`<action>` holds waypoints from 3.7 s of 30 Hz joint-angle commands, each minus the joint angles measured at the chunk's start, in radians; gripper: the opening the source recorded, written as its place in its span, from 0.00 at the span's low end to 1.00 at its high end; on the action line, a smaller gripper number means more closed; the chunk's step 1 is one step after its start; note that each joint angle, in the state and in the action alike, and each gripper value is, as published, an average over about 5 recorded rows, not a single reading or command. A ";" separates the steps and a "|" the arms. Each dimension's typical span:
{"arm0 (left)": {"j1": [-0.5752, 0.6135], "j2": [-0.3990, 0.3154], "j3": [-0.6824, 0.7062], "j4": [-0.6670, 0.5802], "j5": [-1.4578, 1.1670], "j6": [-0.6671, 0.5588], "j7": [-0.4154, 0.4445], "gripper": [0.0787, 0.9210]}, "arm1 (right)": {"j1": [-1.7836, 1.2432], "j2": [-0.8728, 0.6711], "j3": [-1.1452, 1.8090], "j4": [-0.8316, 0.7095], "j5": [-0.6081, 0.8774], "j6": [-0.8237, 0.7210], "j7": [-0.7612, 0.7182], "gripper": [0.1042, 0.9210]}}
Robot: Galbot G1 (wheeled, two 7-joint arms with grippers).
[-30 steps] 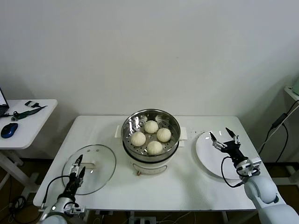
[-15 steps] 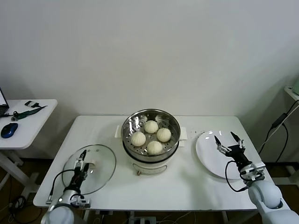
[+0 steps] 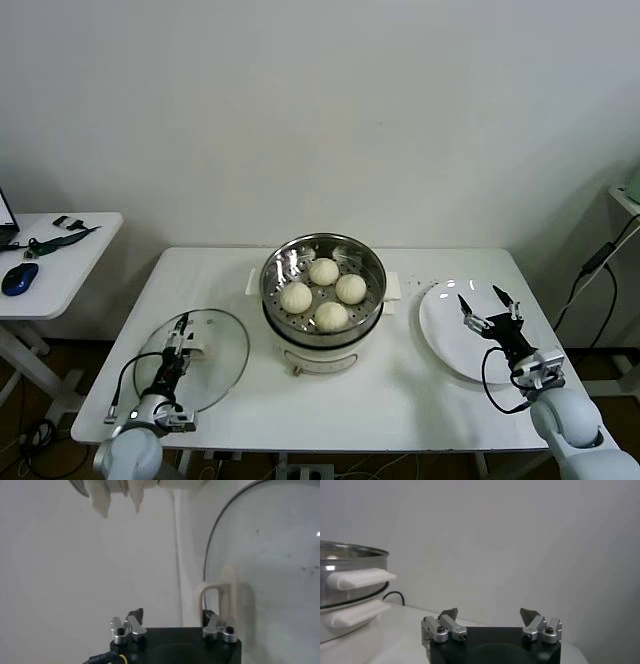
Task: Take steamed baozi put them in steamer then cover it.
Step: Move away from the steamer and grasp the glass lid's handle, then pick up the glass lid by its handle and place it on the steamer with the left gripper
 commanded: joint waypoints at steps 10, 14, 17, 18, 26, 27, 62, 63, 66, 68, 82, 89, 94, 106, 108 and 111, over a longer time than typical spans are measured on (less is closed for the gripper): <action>0.001 0.014 0.001 -0.023 -0.060 -0.015 0.010 0.37 | 0.003 0.014 0.017 -0.039 -0.041 0.019 -0.014 0.88; 0.030 0.033 -0.001 -0.094 -0.105 -0.005 0.021 0.24 | 0.008 0.013 0.017 -0.048 -0.046 0.022 -0.017 0.88; 0.067 0.052 -0.006 -0.166 -0.133 0.018 0.028 0.14 | 0.013 0.012 0.019 -0.058 -0.048 0.025 -0.018 0.88; 0.082 0.058 -0.008 -0.194 -0.142 0.030 0.030 0.11 | 0.015 0.012 0.020 -0.062 -0.049 0.025 -0.018 0.88; 0.210 0.135 -0.003 -0.452 -0.204 0.207 0.049 0.08 | 0.031 0.011 0.030 -0.094 -0.059 0.032 -0.020 0.88; 0.227 0.151 0.001 -0.490 -0.208 0.242 0.058 0.08 | 0.032 0.011 0.031 -0.096 -0.060 0.033 -0.021 0.88; -0.382 0.241 0.905 -0.565 -0.176 0.969 0.476 0.08 | 0.070 0.043 0.032 -0.140 -0.115 0.052 -0.025 0.88; -0.386 0.220 0.916 -0.554 -0.159 0.971 0.486 0.08 | 0.066 0.045 0.038 -0.139 -0.117 0.053 -0.026 0.88; -0.397 0.164 0.947 -0.525 -0.125 0.972 0.504 0.08 | 0.058 0.049 0.051 -0.138 -0.123 0.055 -0.027 0.88; -0.409 0.134 0.957 -0.500 -0.118 0.971 0.507 0.08 | 0.054 0.050 0.060 -0.139 -0.127 0.057 -0.028 0.88; -0.487 0.015 1.002 -0.323 -0.119 0.971 0.440 0.08 | 0.028 0.058 0.100 -0.143 -0.135 0.066 -0.034 0.88; -0.497 -0.001 1.001 -0.258 -0.103 0.963 0.430 0.08 | 0.013 0.058 0.110 -0.136 -0.137 0.070 -0.038 0.88; -0.498 -0.010 0.989 -0.226 -0.080 0.955 0.436 0.08 | 0.006 0.058 0.116 -0.137 -0.140 0.074 -0.042 0.88; -0.502 -0.010 0.974 -0.172 -0.069 0.936 0.411 0.08 | 0.007 0.060 0.120 -0.143 -0.146 0.079 -0.049 0.88; -0.503 -0.007 0.969 -0.167 -0.077 0.939 0.410 0.08 | 0.007 0.060 0.121 -0.143 -0.146 0.080 -0.050 0.88; -0.506 -0.003 0.965 -0.165 -0.089 0.942 0.408 0.08 | 0.007 0.060 0.122 -0.145 -0.147 0.080 -0.051 0.88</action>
